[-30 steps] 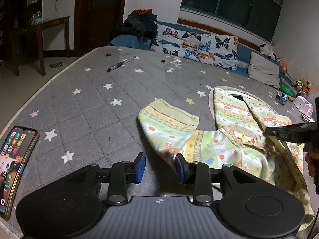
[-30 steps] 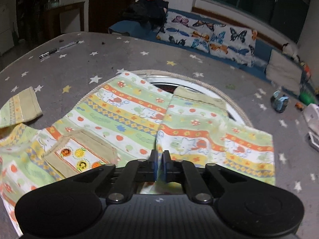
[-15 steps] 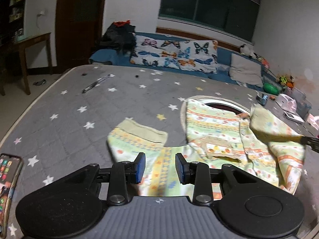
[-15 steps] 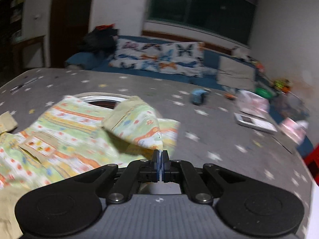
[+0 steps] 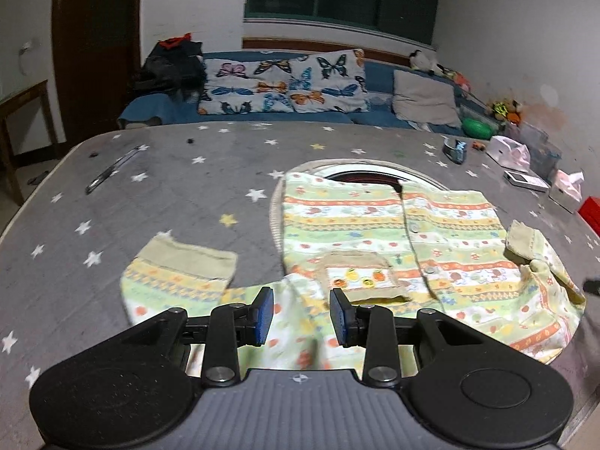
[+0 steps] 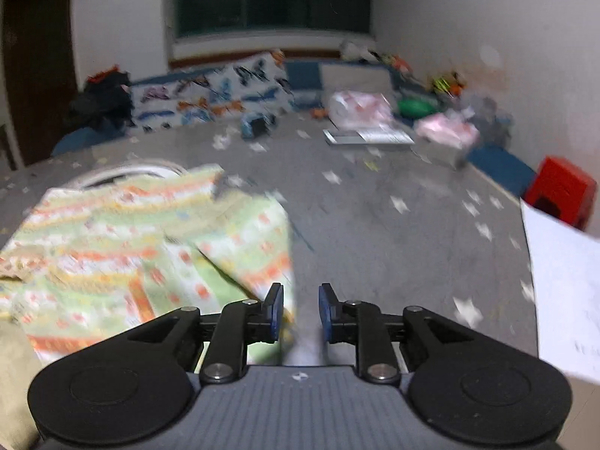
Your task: Fold clothes
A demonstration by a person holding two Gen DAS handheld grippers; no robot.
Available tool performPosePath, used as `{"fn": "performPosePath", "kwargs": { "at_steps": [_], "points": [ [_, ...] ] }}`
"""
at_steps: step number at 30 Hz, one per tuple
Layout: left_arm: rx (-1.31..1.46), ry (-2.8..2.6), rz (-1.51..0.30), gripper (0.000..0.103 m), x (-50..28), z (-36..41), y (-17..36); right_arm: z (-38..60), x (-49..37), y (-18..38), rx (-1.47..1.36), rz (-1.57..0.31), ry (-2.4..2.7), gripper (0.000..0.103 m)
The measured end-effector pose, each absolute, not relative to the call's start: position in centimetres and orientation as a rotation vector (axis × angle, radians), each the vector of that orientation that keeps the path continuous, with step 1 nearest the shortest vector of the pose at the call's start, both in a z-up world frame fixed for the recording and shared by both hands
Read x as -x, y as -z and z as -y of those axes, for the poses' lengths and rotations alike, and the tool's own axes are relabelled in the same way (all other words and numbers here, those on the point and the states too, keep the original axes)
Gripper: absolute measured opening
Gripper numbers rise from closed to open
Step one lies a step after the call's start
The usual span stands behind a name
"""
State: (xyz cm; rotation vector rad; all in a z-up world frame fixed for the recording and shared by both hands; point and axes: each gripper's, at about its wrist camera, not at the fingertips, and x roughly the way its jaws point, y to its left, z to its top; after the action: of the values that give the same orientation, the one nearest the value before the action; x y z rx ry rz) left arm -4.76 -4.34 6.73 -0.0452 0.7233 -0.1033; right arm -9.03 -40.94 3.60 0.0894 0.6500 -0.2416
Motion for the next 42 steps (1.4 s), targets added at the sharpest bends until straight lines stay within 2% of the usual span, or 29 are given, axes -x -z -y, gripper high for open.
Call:
{"fn": "performPosePath", "kwargs": {
  "at_steps": [1, 3, 7, 8, 9, 10, 20, 27, 31, 33, 39, 42],
  "points": [
    [0.041, 0.11, -0.726, 0.036, 4.4, 4.7, -6.7, 40.6, 8.4, -3.8, -0.088, -0.646, 0.211, 0.022],
    [0.032, 0.122, -0.733, 0.036, 3.6, 5.5, -6.5, 39.8, 6.8, -4.0, -0.084, -0.652, 0.154, 0.049],
    [0.021, 0.139, -0.749, 0.036, 1.9, 6.8, -6.2, 38.3, 3.7, -3.6, -0.039, -0.661, 0.11, 0.054],
    [0.018, 0.143, -0.753, 0.036, 1.4, 7.1, -6.1, 37.9, 2.9, -3.5, -0.034, -0.667, 0.099, 0.061],
    [0.015, 0.147, -0.757, 0.038, 1.0, 7.4, -6.0, 37.6, 2.2, -3.4, -0.028, -0.675, 0.086, 0.073],
    [0.01, 0.148, -0.761, 0.039, 0.6, 7.6, -5.9, 37.3, 1.5, -3.2, -0.02, -0.684, 0.072, 0.077],
    [-0.045, 0.131, -0.799, 0.041, -2.9, 9.0, -4.2, 39.3, -1.8, -1.8, 0.049, -0.712, 0.142, 0.087],
    [-0.062, 0.13, -0.817, 0.043, -3.5, 9.4, -3.5, 44.0, 0.1, -2.1, 0.03, -0.692, 0.274, 0.083],
    [-0.069, 0.139, -0.824, 0.044, -3.7, 10.1, -3.3, 43.4, 1.2, -3.3, 0.03, -0.68, 0.173, 0.072],
    [-0.075, 0.146, -0.827, 0.044, -3.7, 10.7, -3.1, 42.2, 1.1, -3.7, 0.037, -0.685, 0.098, 0.063],
    [-0.099, 0.157, -0.822, 0.045, -3.4, 11.6, -3.2, 38.1, -0.9, -2.8, 0.045, -0.738, -0.083, 0.045],
    [-0.09, 0.152, -0.817, 0.045, -3.4, 11.3, -3.4, 36.9, -1.8, -2.1, 0.061, -0.761, -0.111, 0.04]
  ]
}}
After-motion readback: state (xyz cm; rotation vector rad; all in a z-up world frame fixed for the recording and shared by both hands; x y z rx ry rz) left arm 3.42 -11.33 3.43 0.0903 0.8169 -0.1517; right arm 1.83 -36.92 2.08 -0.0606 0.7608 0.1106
